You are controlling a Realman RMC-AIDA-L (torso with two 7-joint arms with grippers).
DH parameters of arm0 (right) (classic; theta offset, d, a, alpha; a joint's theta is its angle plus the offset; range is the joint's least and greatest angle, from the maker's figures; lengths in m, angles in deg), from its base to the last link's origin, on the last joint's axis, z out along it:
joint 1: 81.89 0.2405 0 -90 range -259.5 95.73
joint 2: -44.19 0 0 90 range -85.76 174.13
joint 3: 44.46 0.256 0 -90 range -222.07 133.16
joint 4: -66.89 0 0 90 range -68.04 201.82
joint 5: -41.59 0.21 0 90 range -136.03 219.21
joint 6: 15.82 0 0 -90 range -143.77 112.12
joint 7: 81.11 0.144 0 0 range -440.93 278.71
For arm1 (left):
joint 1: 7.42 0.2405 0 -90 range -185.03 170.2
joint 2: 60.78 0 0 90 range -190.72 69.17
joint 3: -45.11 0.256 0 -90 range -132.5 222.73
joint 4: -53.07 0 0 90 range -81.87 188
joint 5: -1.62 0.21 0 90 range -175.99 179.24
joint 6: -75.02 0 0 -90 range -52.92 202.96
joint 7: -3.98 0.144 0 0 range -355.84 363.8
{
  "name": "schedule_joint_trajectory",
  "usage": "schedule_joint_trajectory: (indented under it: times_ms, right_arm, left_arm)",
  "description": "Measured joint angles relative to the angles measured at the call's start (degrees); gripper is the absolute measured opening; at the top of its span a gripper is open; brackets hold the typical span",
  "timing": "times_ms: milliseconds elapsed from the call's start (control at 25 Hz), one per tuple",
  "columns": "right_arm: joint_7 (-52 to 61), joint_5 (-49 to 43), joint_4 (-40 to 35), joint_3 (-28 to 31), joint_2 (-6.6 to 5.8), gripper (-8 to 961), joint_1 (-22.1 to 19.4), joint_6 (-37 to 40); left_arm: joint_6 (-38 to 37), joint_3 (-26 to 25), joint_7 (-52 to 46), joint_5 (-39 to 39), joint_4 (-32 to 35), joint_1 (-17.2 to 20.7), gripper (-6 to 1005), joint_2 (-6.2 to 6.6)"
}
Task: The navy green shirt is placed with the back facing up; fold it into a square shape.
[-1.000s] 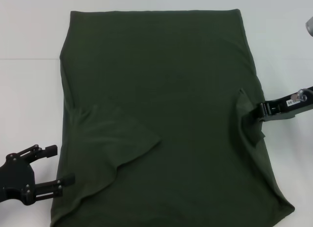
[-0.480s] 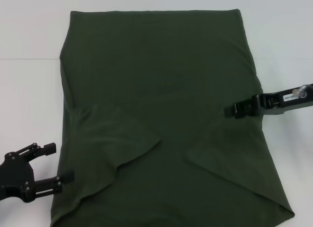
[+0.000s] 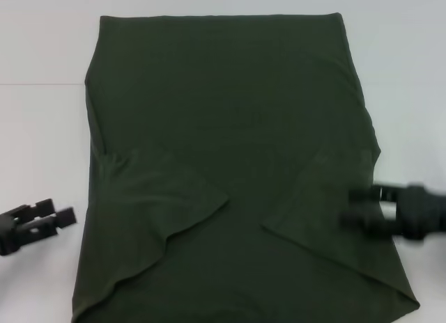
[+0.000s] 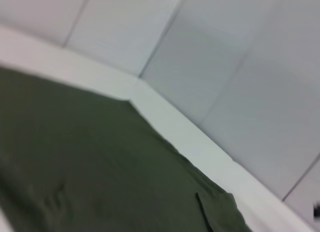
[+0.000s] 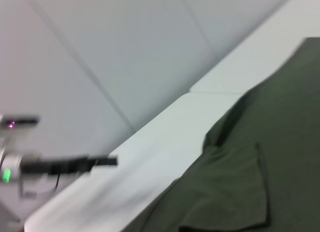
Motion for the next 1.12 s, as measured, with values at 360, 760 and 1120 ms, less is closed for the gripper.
schedule_joint_trajectory:
  times_ms: [360,760,1120]
  right_arm:
    - [-25.02,-1.90,1.13,-0.68,4.55,844,-6.36,-0.91]
    - [-25.70,-2.76,2.69,-0.20,4.60,839,-5.70,-5.96]
    - [-25.92,-2.39,3.42,-0.03,4.62,838,-4.90,-9.47]
  left_arm:
    - [-4.62,0.62,-26.66,12.09,3.75,-1.81,913,5.14]
    - [-6.74,9.48,-41.35,32.19,29.75,-5.24,908,-1.66]
    - [-10.39,23.06,-51.43,41.38,43.38,-9.47,908,-8.00]
